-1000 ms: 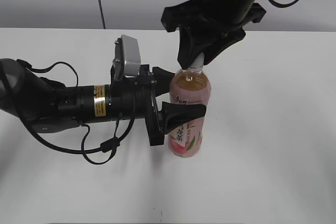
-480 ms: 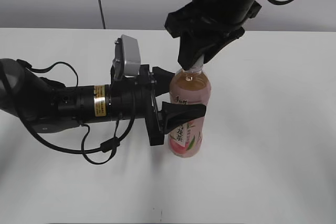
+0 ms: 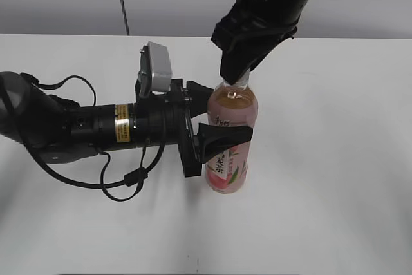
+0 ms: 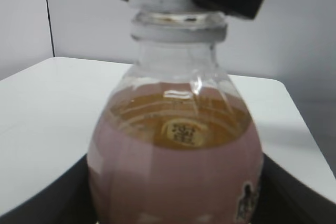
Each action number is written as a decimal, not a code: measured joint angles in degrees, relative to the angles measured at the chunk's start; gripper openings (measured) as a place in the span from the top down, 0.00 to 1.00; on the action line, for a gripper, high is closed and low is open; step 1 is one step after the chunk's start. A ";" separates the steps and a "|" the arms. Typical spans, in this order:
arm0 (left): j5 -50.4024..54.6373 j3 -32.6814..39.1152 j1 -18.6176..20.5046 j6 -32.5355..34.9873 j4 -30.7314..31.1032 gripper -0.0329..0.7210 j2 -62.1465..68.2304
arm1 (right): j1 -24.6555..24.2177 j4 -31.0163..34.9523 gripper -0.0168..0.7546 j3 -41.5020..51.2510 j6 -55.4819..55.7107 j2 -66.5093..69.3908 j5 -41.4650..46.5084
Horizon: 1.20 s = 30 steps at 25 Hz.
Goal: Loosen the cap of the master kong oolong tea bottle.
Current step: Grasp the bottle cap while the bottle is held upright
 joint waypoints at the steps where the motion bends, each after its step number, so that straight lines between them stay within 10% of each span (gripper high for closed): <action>1: 0.00 0.00 0.00 0.00 0.00 0.34 0.00 | 0.00 -0.05 0.61 0.00 -0.97 0.00 0.00; 30: 0.09 0.00 0.00 0.12 0.17 0.34 0.00 | 0.04 -0.07 0.62 -0.24 -47.42 0.00 0.00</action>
